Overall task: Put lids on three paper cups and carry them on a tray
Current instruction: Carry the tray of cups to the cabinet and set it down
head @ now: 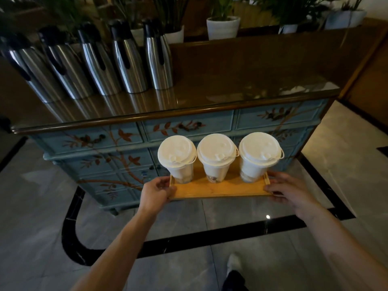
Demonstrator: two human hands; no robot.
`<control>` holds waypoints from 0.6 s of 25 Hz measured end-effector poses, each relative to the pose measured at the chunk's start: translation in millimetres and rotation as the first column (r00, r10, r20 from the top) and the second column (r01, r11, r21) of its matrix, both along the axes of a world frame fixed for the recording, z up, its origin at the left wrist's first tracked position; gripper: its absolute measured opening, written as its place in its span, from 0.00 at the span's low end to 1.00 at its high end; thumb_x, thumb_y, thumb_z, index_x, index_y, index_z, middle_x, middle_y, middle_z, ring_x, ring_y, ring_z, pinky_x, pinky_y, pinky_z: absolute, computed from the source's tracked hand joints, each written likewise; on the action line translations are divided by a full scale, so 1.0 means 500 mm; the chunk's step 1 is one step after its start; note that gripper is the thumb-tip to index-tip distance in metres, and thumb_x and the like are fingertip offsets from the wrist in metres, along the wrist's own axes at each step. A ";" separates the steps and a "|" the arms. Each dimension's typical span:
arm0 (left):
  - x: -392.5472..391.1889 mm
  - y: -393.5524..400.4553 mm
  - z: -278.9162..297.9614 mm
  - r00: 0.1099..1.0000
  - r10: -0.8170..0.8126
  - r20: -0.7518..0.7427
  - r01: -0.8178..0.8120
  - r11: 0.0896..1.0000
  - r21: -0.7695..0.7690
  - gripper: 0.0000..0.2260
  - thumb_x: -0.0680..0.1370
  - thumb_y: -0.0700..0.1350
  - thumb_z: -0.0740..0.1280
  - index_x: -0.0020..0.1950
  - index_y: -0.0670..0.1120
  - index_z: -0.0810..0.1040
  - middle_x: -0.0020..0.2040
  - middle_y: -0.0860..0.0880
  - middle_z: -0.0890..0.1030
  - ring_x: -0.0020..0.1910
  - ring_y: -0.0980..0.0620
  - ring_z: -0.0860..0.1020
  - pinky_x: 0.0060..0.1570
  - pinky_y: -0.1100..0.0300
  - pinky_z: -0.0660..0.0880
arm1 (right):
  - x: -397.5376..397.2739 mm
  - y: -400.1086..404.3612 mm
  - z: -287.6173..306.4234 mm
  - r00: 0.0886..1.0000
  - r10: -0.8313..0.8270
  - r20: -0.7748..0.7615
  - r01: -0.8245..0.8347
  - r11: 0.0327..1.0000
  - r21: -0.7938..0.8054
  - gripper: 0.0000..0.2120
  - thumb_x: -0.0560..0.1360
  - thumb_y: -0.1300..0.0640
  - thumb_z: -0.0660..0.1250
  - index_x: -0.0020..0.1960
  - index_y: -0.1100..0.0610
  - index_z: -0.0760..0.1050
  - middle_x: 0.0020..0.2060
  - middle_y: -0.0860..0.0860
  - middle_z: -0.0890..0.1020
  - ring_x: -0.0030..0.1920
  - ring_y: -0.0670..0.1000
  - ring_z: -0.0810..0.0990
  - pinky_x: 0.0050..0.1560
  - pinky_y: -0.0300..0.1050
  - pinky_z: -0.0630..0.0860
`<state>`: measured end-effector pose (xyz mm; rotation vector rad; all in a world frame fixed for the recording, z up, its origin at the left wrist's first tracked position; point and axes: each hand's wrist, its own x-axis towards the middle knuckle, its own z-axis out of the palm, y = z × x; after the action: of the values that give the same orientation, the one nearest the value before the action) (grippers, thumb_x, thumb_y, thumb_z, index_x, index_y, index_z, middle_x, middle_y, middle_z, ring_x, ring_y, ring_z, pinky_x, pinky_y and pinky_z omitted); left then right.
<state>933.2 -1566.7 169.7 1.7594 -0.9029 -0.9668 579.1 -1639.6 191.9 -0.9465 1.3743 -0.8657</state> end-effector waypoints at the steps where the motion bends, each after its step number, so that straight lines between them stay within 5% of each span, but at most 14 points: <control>1: 0.002 -0.027 0.007 1.000 0.008 -0.004 -0.008 1.000 -0.003 0.12 0.74 0.36 0.74 0.54 0.48 0.81 0.41 0.52 0.84 0.36 0.56 0.81 0.33 0.64 0.79 | 0.002 -0.029 0.007 1.000 0.010 0.004 -0.010 1.000 -0.011 0.18 0.68 0.72 0.71 0.48 0.50 0.81 0.38 0.50 0.84 0.40 0.51 0.82 0.31 0.40 0.81; 10: -0.029 -0.262 0.057 0.997 0.066 0.037 -0.064 0.996 -0.058 0.11 0.72 0.39 0.75 0.50 0.54 0.83 0.40 0.55 0.85 0.38 0.58 0.82 0.34 0.65 0.77 | -0.025 -0.305 0.062 0.997 0.069 0.042 -0.065 0.994 -0.086 0.20 0.70 0.73 0.70 0.55 0.54 0.79 0.44 0.54 0.83 0.44 0.53 0.82 0.43 0.47 0.80; 15: -0.077 -0.380 0.092 0.996 0.080 0.049 -0.077 0.995 -0.063 0.12 0.73 0.41 0.75 0.53 0.53 0.84 0.40 0.56 0.86 0.41 0.55 0.84 0.42 0.56 0.81 | -0.074 -0.439 0.100 0.995 0.095 0.042 -0.089 0.989 -0.116 0.18 0.70 0.72 0.71 0.49 0.50 0.80 0.44 0.53 0.84 0.44 0.53 0.82 0.38 0.43 0.81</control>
<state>894.4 -1756.7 215.6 1.7617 -0.8798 -0.8385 542.0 -1859.3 242.0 -1.0622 1.2413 -0.8982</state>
